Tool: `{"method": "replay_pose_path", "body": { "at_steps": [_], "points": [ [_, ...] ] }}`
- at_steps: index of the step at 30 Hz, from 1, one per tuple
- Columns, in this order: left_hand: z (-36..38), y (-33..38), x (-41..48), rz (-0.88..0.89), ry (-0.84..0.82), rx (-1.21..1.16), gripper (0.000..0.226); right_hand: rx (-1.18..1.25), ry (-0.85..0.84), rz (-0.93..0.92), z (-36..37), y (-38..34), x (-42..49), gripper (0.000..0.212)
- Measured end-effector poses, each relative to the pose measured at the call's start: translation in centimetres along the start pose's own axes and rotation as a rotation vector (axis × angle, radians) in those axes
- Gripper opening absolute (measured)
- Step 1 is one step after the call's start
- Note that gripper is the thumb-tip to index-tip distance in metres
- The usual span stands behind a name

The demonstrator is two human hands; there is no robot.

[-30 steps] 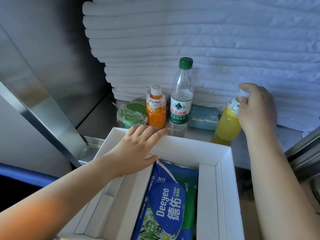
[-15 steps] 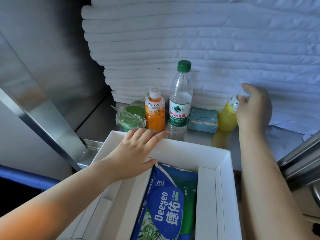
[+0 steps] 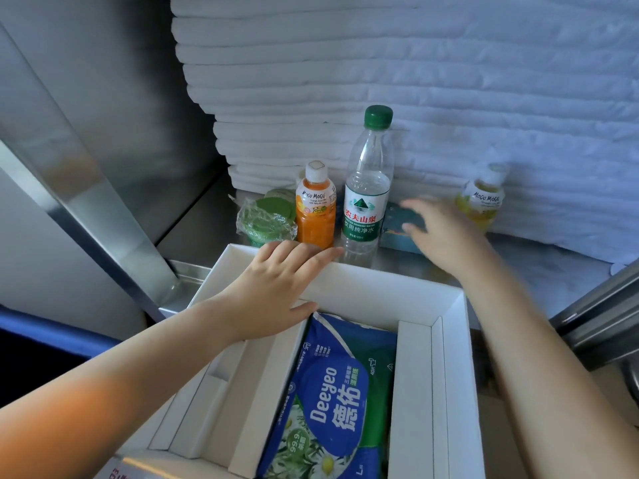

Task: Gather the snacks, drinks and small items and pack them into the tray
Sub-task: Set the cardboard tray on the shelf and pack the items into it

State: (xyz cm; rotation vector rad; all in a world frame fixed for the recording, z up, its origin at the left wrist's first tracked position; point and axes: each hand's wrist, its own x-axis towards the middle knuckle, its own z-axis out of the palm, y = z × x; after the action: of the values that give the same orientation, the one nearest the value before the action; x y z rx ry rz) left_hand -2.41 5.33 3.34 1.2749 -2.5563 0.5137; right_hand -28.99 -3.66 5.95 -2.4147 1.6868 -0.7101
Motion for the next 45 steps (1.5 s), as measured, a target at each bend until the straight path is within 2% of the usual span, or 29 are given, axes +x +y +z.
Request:
{"method": "replay_pose_path", "body": {
  "at_steps": [2, 6, 11, 17, 21, 23, 27, 34, 38, 41, 45],
  "points": [
    [0.1, -0.1, 0.0, -0.003, -0.003, 0.006, 0.081, -0.022, -0.204, 0.048, 1.2, 0.6, 0.1, 0.042],
    [0.2, -0.1, 0.0, -0.001, -0.005, -0.005, 0.081, -0.108, -0.421, 0.097, 2.0, 1.5, 0.2, 0.054],
    [0.3, -0.1, 0.0, -0.001, -0.012, -0.009, 0.082, -0.113, -0.455, 0.096, 1.7, 1.4, -0.1, 0.060],
    [0.0, -0.1, 0.0, 0.000, -0.003, -0.011, 0.081, -0.086, -0.515, 0.082, 0.5, 0.8, -1.2, 0.055],
    [-0.1, 0.0, 0.0, 0.006, 0.015, -0.017, 0.080, -0.071, -0.444, 0.100, -0.6, 0.3, -1.1, 0.044],
    [-0.1, 0.0, 0.0, 0.009, 0.012, -0.016, 0.080, -0.069, -0.392, 0.095, -0.7, 0.0, -0.5, 0.049],
    [-0.1, -0.1, 0.0, 0.010, 0.018, -0.002, 0.081, -0.102, -0.468, 0.081, -0.1, 0.1, 0.7, 0.074],
    [-0.1, -0.1, 0.0, 0.008, 0.018, -0.005, 0.081, -0.135, -0.499, 0.111, 1.7, 0.7, 0.9, 0.089],
    [0.0, -0.1, 0.1, 0.016, 0.035, -0.002, 0.082, -0.133, -0.459, 0.126, 1.2, 0.8, 0.9, 0.083],
    [0.0, -0.1, 0.1, 0.010, 0.040, 0.023, 0.083, -0.131, -0.397, 0.094, 0.5, 0.5, 0.3, 0.080],
    [0.0, -0.1, 0.1, 0.007, 0.035, 0.021, 0.082, -0.123, -0.225, 0.027, -1.7, -0.7, -0.5, 0.090]
  ]
}}
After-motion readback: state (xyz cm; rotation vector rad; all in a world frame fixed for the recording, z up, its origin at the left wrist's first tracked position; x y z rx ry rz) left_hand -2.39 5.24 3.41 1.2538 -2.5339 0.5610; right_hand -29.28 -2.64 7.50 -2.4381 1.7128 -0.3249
